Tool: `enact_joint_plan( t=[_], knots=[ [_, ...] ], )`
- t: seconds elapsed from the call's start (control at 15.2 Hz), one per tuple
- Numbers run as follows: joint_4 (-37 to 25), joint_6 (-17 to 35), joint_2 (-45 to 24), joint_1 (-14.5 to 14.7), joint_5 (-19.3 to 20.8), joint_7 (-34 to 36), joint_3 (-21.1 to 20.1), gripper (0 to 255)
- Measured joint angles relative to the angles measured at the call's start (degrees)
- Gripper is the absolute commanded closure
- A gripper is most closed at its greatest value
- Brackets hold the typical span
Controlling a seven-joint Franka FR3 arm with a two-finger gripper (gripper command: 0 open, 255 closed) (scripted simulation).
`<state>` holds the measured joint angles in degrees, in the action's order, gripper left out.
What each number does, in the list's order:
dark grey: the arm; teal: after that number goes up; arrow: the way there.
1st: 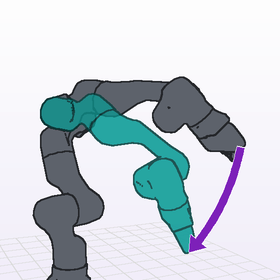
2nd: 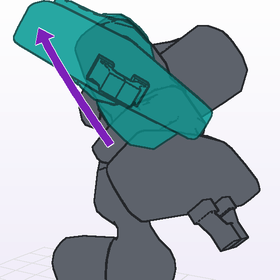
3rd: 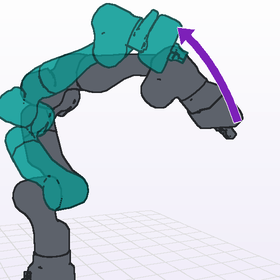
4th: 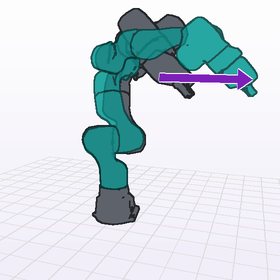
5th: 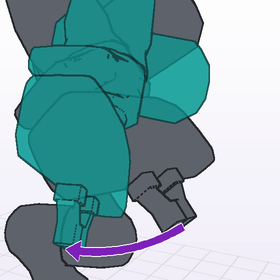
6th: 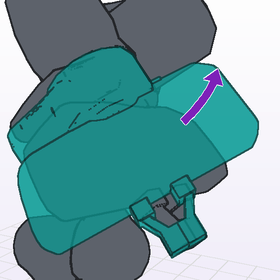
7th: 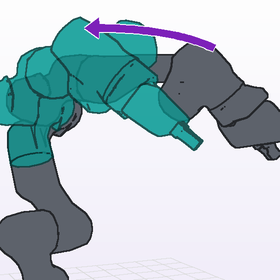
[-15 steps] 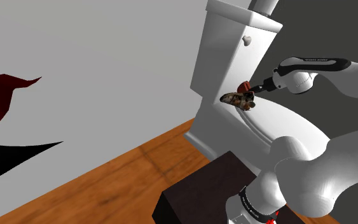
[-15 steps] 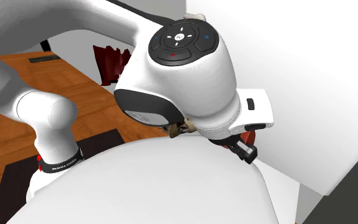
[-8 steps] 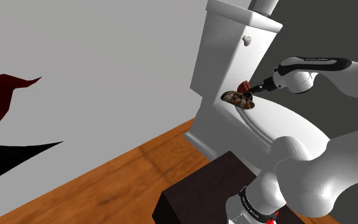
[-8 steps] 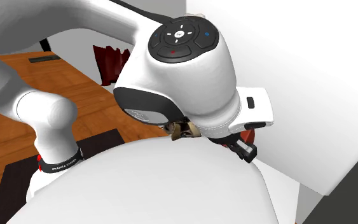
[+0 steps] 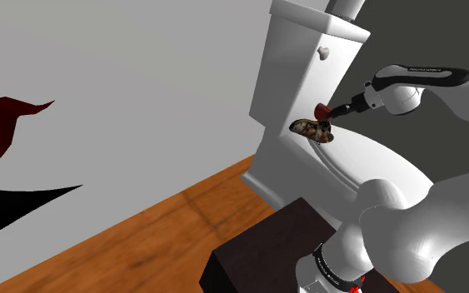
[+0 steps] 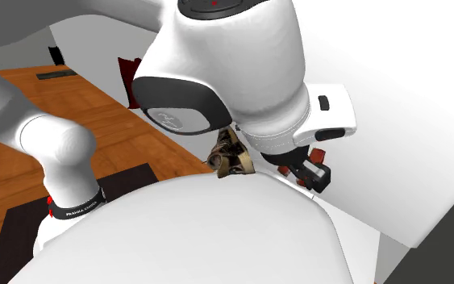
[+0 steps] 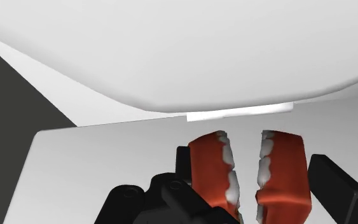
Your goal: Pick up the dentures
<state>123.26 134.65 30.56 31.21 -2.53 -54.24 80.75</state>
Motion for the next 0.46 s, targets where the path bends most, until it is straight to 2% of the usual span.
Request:
enact_joint_plan(
  t=[0.46],
  knots=[
    [-3.54,-4.53,-0.29,-2.18,0.05,2.09,-3.57,255]
  ],
)
